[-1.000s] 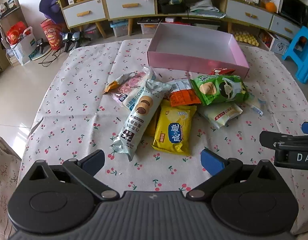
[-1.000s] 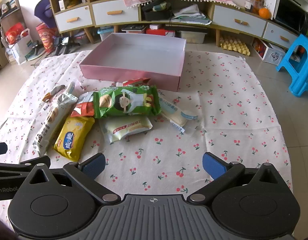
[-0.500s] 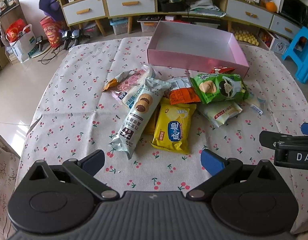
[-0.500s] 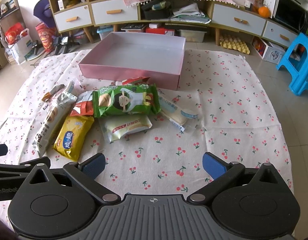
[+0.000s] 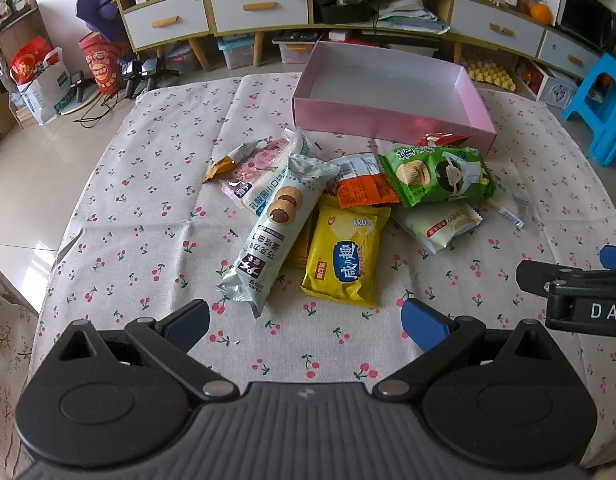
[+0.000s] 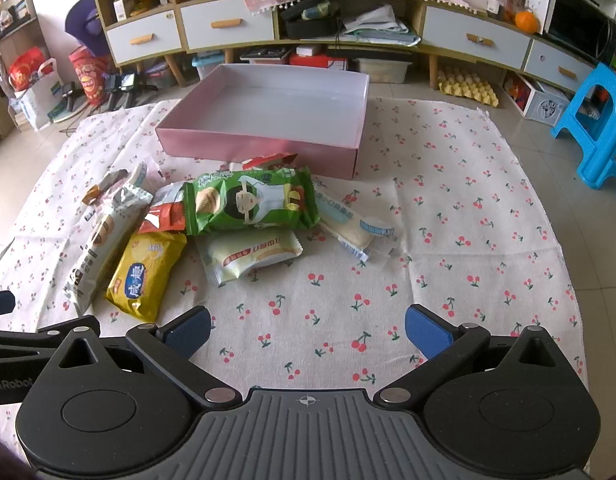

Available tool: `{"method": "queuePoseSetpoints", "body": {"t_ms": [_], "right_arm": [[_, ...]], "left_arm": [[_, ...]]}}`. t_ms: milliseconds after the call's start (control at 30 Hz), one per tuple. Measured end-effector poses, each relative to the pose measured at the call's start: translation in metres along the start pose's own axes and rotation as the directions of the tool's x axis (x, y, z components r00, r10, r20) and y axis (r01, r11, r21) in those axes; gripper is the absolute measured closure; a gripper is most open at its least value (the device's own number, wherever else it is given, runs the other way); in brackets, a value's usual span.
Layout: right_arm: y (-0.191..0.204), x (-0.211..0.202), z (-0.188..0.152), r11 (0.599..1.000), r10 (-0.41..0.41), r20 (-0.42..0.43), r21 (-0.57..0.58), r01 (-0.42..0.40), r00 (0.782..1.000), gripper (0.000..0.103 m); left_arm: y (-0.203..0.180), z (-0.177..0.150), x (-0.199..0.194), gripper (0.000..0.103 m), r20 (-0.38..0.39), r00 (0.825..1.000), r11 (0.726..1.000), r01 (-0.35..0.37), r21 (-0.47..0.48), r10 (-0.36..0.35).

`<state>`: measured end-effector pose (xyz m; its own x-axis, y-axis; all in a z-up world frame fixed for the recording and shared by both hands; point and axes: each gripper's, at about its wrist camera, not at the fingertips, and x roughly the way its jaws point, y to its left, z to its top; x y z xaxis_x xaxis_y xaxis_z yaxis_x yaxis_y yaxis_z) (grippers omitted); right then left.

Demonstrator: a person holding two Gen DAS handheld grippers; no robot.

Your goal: Organize snacks

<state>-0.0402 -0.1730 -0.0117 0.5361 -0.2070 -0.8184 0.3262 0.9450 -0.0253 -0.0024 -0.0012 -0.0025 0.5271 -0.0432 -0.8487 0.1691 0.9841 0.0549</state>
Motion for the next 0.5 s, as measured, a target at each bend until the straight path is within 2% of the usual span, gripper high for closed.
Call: {"method": "queuePoseSetpoints", "body": {"t_ms": [500], "right_arm": [[0.0006,0.0006,-0.0002,1.0,0.003,-0.003,0.001,-0.003,1.0,0.0]], "left_arm": [[-0.001,-0.0001,0.0008,0.001,-0.002,1.0,1.0,0.001,0.0,-0.001]]}}
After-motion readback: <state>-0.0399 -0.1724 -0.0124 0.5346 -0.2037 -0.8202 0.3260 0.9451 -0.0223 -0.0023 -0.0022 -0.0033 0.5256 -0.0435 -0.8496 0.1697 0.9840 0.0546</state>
